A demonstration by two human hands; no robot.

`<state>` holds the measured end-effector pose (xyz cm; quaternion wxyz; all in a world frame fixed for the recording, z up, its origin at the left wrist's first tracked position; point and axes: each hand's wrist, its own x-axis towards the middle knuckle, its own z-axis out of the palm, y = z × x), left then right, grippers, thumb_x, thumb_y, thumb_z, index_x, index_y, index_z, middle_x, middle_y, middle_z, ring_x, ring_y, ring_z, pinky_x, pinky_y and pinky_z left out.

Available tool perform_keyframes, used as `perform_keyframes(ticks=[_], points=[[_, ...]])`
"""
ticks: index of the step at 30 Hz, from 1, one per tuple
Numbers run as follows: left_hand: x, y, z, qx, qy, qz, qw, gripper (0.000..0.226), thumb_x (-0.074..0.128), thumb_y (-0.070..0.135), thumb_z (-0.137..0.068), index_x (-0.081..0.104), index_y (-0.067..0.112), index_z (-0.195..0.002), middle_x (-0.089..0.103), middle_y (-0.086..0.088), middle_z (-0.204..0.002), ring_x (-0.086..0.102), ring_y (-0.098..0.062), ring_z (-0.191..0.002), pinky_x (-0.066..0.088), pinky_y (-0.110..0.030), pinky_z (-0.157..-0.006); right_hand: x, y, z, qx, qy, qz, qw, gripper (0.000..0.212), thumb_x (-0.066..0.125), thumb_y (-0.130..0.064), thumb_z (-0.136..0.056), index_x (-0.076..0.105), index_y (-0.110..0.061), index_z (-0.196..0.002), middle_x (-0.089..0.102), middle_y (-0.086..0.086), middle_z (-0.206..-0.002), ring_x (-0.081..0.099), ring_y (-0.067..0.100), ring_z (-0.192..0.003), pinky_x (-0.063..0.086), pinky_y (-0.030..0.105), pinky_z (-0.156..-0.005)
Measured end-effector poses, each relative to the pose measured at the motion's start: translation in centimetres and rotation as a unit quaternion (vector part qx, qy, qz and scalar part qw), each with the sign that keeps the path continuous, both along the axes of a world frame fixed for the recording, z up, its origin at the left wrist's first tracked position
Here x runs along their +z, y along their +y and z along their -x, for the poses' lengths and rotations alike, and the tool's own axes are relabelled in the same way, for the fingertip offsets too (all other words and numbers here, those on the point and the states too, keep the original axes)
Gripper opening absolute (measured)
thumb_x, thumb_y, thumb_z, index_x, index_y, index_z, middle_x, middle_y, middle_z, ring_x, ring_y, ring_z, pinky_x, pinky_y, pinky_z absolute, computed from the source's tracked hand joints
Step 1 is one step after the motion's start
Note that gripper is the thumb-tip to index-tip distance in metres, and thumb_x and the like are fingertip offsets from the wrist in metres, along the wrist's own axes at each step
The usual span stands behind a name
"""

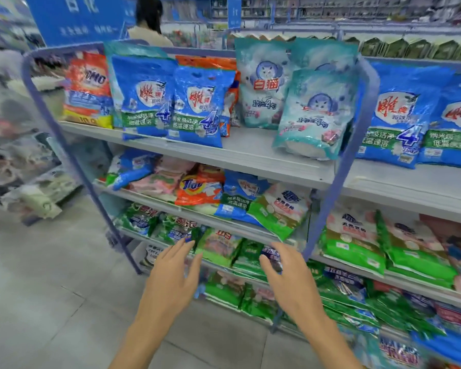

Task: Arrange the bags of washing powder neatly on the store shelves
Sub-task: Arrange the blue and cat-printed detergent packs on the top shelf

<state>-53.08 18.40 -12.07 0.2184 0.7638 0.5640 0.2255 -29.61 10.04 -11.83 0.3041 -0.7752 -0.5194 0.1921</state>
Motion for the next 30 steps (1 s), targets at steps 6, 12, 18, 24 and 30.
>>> perform_keyframes(ticks=[6, 12, 18, 24, 30], points=[[-1.1, 3.5, 5.3, 0.005, -0.025, 0.023, 0.999, 0.057, 0.043, 0.057, -0.098, 0.055, 0.025, -0.144, 0.053, 0.007, -0.149, 0.043, -0.013, -0.142, 0.039, -0.042, -0.116, -0.9, 3.5, 5.3, -0.009, 0.02, 0.017, 1.0, 0.052, 0.047, -0.051, -0.104, 0.044, -0.029, -0.15, 0.044, -0.013, -0.154, 0.034, 0.005, -0.144, 0.031, 0.028, -0.116], [-1.6, 7.8, 5.2, -0.001, -0.042, 0.037, 0.998, 0.066, 0.036, 0.064, -0.093, 0.054, 0.028, -0.145, 0.053, 0.008, -0.149, 0.044, -0.011, -0.14, 0.04, -0.041, -0.116, -0.9, 7.5, 6.5, -0.012, 0.03, 0.029, 0.999, 0.051, 0.046, -0.053, -0.103, 0.043, -0.033, -0.15, 0.044, -0.015, -0.153, 0.035, 0.004, -0.143, 0.031, 0.026, -0.114], [0.3, 13.9, 3.4, -0.012, -0.048, -0.008, 0.999, 0.052, 0.048, 0.05, -0.101, 0.051, 0.028, -0.147, 0.05, 0.011, -0.152, 0.04, -0.007, -0.143, 0.033, -0.031, -0.118, 1.9, 14.0, 5.4, -0.01, 0.042, -0.027, 0.999, 0.055, 0.046, -0.053, -0.103, 0.042, -0.031, -0.152, 0.041, -0.016, -0.155, 0.034, 0.002, -0.143, 0.029, 0.028, -0.118], [6.5, 21.2, 1.4, -0.021, -0.071, -0.079, 0.994, 0.054, 0.048, 0.049, -0.102, 0.045, 0.026, -0.151, 0.048, 0.02, -0.139, 0.039, 0.006, -0.127, 0.029, -0.015, -0.106, 6.9, 22.3, 4.2, 0.004, 0.072, -0.117, 0.99, 0.054, 0.052, -0.054, -0.1, 0.045, -0.032, -0.149, 0.047, -0.019, -0.147, 0.042, 0.003, -0.138, 0.036, 0.031, -0.115], [11.2, 31.2, -0.9, -0.025, -0.126, -0.066, 0.989, 0.072, 0.051, 0.058, -0.098, 0.033, 0.021, -0.158, 0.045, 0.0, -0.156, 0.044, -0.02, -0.14, 0.036, -0.042, -0.118, 11.1, 31.3, 3.6, 0.001, 0.102, -0.179, 0.979, 0.051, 0.061, -0.043, -0.099, 0.044, -0.031, -0.145, 0.051, -0.019, -0.133, 0.047, 0.0, -0.119, 0.037, 0.024, -0.097]])
